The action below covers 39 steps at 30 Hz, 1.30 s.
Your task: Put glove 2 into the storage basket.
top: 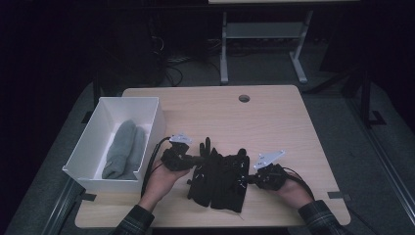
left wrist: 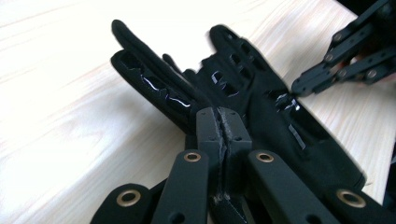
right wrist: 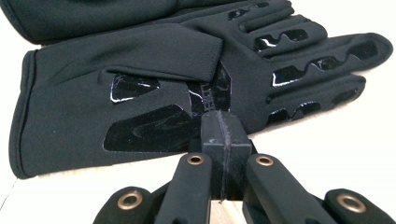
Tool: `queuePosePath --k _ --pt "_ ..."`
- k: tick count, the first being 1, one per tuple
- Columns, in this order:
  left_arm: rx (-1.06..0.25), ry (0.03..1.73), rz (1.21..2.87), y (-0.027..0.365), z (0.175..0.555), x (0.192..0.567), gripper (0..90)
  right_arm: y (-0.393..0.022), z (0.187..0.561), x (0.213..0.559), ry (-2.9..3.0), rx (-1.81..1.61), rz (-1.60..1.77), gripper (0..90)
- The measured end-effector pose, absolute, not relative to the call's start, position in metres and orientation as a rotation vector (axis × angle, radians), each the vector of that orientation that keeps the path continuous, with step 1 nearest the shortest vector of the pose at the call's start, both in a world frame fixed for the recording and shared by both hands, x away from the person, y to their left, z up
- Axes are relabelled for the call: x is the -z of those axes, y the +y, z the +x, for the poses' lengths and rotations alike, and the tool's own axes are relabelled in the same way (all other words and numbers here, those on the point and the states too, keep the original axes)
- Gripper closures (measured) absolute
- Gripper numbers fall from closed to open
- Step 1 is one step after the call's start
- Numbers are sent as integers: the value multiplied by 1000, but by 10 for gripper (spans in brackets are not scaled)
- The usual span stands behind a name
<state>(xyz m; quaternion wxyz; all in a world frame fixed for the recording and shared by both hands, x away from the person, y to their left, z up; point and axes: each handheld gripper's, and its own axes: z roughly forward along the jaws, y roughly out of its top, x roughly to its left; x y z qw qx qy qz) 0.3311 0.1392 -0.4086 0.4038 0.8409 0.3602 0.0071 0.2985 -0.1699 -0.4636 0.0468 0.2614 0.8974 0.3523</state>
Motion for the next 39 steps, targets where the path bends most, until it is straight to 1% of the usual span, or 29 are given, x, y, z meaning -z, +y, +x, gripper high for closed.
queuePosePath --k 8,15,22,30,32,33,36,39 --pt "48 837 2114 122 332 402 883 -159 300 464 2751 -1091 775 900" --pt "95 798 2127 104 332 404 883 -151 300 464 2753 -1088 756 900" --pt "130 748 2185 83 331 414 883 -142 300 464 2763 -1099 749 900" --pt "149 738 2218 66 333 427 879 -138 300 464 2765 -1094 738 900" --pt "150 740 2222 65 333 430 862 -138 301 465 2763 -1088 729 900" --pt "164 744 2212 65 334 431 835 -138 300 465 2764 -1095 737 900" --pt "175 748 2193 65 333 431 687 -139 300 464 2764 -1091 734 900" --pt "154 722 2188 66 329 427 707 -148 301 461 2738 -1099 742 894"
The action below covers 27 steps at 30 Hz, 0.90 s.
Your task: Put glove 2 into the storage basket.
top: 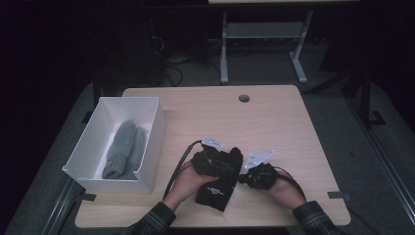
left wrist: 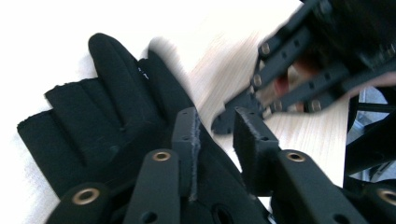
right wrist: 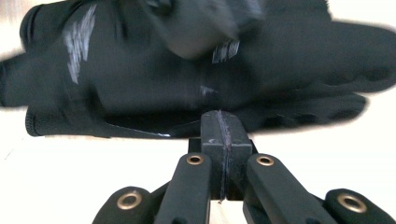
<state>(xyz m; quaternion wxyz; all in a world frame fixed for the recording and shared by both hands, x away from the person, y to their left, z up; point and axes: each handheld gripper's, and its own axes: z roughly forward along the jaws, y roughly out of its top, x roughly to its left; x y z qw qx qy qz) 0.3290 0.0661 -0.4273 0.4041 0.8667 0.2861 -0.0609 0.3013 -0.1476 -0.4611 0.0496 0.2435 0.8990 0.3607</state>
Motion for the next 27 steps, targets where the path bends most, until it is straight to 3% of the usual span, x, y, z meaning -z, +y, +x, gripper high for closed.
queuePosePath --k 2,6,11,12,14,16,17,27 --pt "173 719 2194 65 326 429 831 -163 304 459 2701 -1109 790 884" --pt "204 690 2241 54 315 439 877 -175 307 458 2669 -1103 829 838" --pt "201 646 2326 41 305 447 894 -187 312 460 2603 -1105 887 634" --pt "174 634 2362 38 303 449 897 -190 315 462 2573 -1080 905 537" --pt "148 628 2397 37 301 450 897 -191 316 463 2562 -1076 912 503" --pt "139 621 2413 40 300 450 897 -194 318 466 2512 -1052 947 364" --pt "135 622 2417 41 300 449 897 -195 319 467 2482 -1047 982 338" --pt "28 625 2491 78 298 443 897 -204 328 475 2441 -994 1035 258"
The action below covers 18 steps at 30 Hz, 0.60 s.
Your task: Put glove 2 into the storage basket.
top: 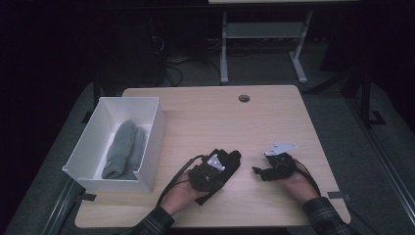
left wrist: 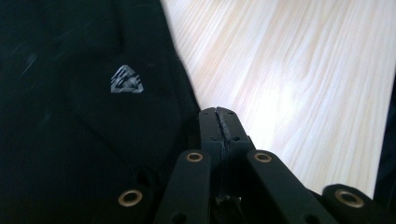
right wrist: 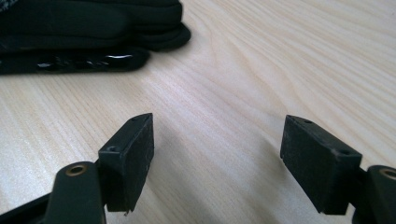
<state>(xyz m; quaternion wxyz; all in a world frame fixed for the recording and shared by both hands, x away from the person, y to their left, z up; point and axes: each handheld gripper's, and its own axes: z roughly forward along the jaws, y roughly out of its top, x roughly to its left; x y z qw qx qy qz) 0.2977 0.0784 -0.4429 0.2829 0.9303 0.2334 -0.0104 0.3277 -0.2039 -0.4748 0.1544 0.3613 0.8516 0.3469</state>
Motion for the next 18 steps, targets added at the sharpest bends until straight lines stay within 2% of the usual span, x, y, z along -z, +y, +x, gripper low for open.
queuePosePath --k 8,11,14,18 --pt "-18 628 2510 96 296 438 878 -208 331 479 2419 -1039 1055 203" --pt "-35 617 2468 98 299 428 753 -210 332 481 2415 -1063 1087 177" --pt "-58 608 2411 103 305 421 565 -211 333 482 2414 -1067 1080 176" --pt "-154 585 2395 106 316 420 365 -211 333 482 2414 -1066 1081 175"
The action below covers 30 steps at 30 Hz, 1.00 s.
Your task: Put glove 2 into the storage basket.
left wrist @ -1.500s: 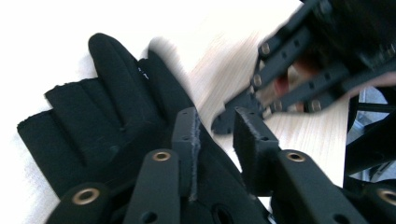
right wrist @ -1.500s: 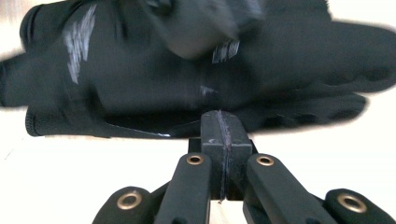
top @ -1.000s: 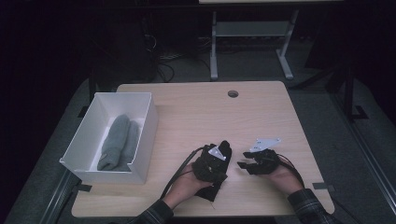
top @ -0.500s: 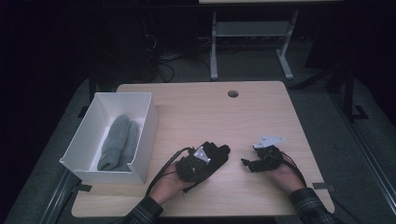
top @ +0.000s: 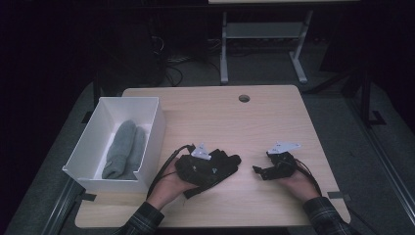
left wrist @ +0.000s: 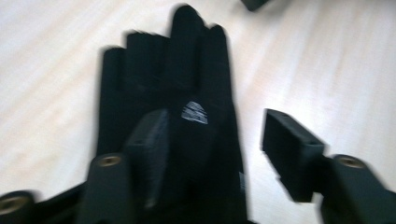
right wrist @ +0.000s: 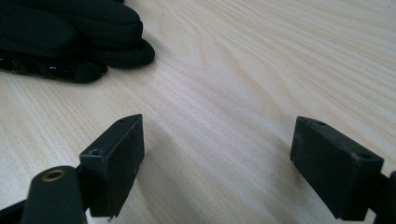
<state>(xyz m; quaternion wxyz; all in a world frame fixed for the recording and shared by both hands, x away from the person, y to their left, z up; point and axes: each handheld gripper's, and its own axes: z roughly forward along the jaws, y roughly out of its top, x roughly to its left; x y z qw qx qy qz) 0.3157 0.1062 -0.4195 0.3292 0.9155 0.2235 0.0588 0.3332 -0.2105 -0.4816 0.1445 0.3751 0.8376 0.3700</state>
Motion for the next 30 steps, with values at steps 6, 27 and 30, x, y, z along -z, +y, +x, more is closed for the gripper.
queuePosePath --k 6,27,30 --pt "-209 594 2437 104 328 435 199 -210 333 482 2413 -1066 1085 174" --pt "-214 625 2479 102 338 455 154 -210 333 482 2411 -1066 1087 175" --pt "-186 625 2472 104 338 456 203 -210 333 482 2412 -1066 1086 175"
